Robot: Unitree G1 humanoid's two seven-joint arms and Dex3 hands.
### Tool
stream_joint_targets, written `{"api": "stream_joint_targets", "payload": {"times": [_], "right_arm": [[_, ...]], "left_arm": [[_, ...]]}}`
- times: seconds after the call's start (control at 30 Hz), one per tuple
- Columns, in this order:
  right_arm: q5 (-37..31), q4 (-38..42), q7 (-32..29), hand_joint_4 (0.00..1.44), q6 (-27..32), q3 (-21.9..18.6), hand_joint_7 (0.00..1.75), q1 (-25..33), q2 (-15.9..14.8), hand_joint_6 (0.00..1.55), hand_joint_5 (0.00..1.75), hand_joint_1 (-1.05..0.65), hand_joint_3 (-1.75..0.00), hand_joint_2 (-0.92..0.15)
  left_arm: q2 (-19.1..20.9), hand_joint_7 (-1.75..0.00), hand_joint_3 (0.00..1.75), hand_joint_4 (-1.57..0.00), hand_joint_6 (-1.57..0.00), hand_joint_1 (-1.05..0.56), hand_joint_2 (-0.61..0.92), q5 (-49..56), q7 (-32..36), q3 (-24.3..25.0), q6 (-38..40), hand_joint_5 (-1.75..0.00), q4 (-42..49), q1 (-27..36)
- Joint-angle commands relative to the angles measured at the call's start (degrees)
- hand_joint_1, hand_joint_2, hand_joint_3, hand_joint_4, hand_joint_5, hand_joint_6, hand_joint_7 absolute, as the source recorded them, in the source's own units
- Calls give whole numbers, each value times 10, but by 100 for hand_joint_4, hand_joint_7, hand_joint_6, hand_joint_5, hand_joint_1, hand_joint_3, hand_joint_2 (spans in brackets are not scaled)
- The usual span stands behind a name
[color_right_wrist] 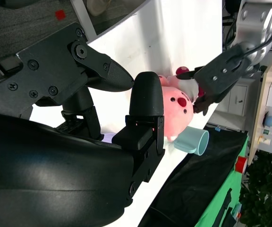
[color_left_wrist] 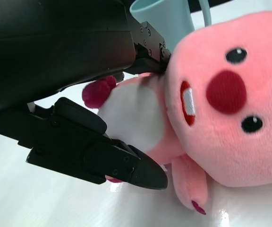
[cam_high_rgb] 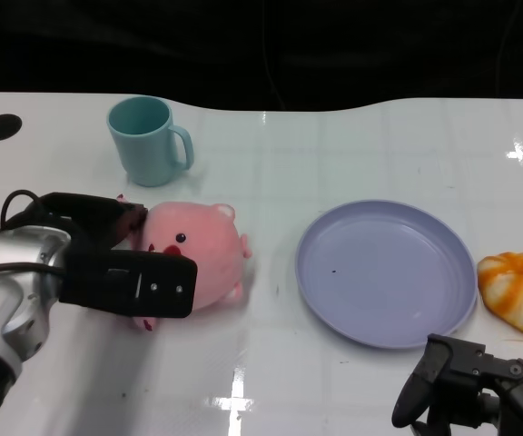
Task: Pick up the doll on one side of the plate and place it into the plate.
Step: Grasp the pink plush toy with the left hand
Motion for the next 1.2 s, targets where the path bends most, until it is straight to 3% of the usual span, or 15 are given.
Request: {"api": "stream_joint_targets", "payload": {"times": [0.03, 0.4, 0.57, 0.67, 0.7, 0.73, 0.8, 0.83, 0.93, 0.97, 1.0, 1.1, 1.17, 1.2], "right_arm": [[-1, -9, -2, 65, 3, -3, 142, 4, -5, 59, 173, -23, -107, -55], [3, -25, -2, 65, 10, -3, 141, 14, -6, 59, 172, -23, -108, -55], [2, -35, -3, 65, 20, -1, 142, 17, -6, 59, 173, -23, -107, -55], [3, -41, -4, 64, 29, -1, 143, 17, -5, 59, 173, -24, -107, -55], [3, -41, -4, 64, 30, -1, 143, 17, -5, 59, 173, -24, -107, -55], [3, -41, -3, 64, 29, -2, 143, 16, -5, 59, 174, -23, -107, -55], [2, -40, -3, 65, 28, -2, 144, 16, -5, 58, 174, -23, -107, -55], [3, -40, -3, 65, 30, -2, 144, 15, -5, 58, 174, -23, -107, -55], [5, -39, -3, 65, 34, -3, 144, 14, -4, 58, 174, -23, -108, -55], [5, -39, -3, 65, 34, -3, 144, 14, -5, 58, 174, -23, -108, -54], [4, -39, -3, 65, 35, -3, 144, 13, -5, 58, 174, -23, -108, -54], [4, -37, -3, 65, 35, -3, 144, 12, -5, 58, 174, -23, -108, -54], [4, -37, -2, 65, 37, -3, 144, 11, -6, 58, 174, -22, -109, -54], [5, -37, -2, 65, 37, -3, 144, 10, -5, 58, 174, -22, -109, -54]], "left_arm": [[-15, 0, 4, -14, -23, -72, 92, 2, 13, -21, -7, -19, 69, -28], [-90, -2, 4, -21, -30, -68, 92, -12, 80, -65, -39, -11, 287, -86], [-114, -3, 11, -32, -40, -57, 92, -33, 114, -65, -45, -9, 345, -83], [-121, -3, 13, -52, -55, -45, 92, -45, 136, -62, -56, -8, 362, -74], [-122, -5, 14, -58, -65, -41, 92, -48, 152, -62, -67, -8, 366, -69], [-122, -9, 13, -74, -84, -35, 92, -50, 167, -64, -79, -12, 370, -64], [-123, -11, 14, -93, -101, -34, 92, -51, 194, -68, -97, -19, 376, -57], [-122, -11, 11, -98, -108, -35, 91, -51, 213, -69, -105, -29, 377, -53], [-119, -12, 5, -76, -121, -30, 91, -50, 277, -70, -128, -122, 375, -40], [-118, -47, 16, -69, -105, -27, 91, -53, 294, -67, -135, -149, 374, -37], [-117, -63, 18, -67, -93, -27, 92, -55, 306, -65, -141, -160, 373, -35], [-112, -78, 27, -65, -82, -27, 92, -61, 332, -63, -150, -170, 367, -32], [-109, -152, 34, -75, -62, -24, 92, -69, 354, -58, -158, -174, 362, -29], [-107, -163, 36, -77, -59, -23, 92, -76, 371, -51, -166, -174, 357, -26]]}}
